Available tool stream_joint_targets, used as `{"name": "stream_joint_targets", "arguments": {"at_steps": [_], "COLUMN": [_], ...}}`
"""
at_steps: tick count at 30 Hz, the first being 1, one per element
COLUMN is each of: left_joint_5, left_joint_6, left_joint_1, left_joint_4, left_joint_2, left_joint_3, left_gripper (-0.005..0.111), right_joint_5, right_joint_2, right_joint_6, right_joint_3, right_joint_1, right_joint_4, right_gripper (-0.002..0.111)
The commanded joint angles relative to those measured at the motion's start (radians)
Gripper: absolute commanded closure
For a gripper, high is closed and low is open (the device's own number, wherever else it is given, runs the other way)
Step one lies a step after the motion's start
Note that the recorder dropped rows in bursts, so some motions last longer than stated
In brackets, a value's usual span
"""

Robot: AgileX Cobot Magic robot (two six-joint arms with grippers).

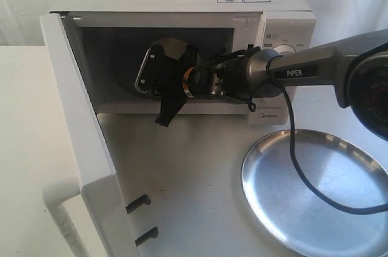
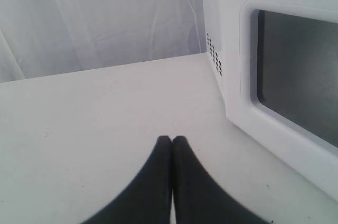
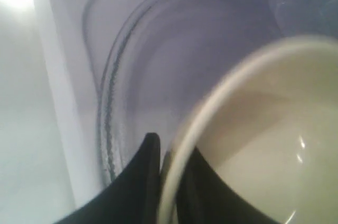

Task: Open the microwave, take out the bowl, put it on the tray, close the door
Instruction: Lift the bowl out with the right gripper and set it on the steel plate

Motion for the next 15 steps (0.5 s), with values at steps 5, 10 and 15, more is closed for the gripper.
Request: {"name": "stream_joint_targets", "arguments": {"at_steps": [5,10,15], "left_joint_5": [-0.004,-0.004,-0.004], "left_joint_6": [0.000,0.000,0.000], "left_joint_1": [-0.001,-0.001,-0.001], "left_joint_4": [-0.008,-0.008,-0.008], "left_joint_2": [-0.002,-0.002,-0.002], "left_joint_3": [-0.003,-0.003,-0.003], "left_gripper": [0.107,0.107,0.107], "right_joint_5": [0.029,0.177,0.574], "right_joint_2": [-0.119,-0.327,-0.578], "right_joint_6": [0.136,0.340,0.451], "right_joint_3": [0.090,0.251,0.470], "right_joint_1": [0.027,0.095,0.200], "right_joint_4": [0.007,0.007,0.117], "right_gripper": [0.108,0.108,0.108]}}
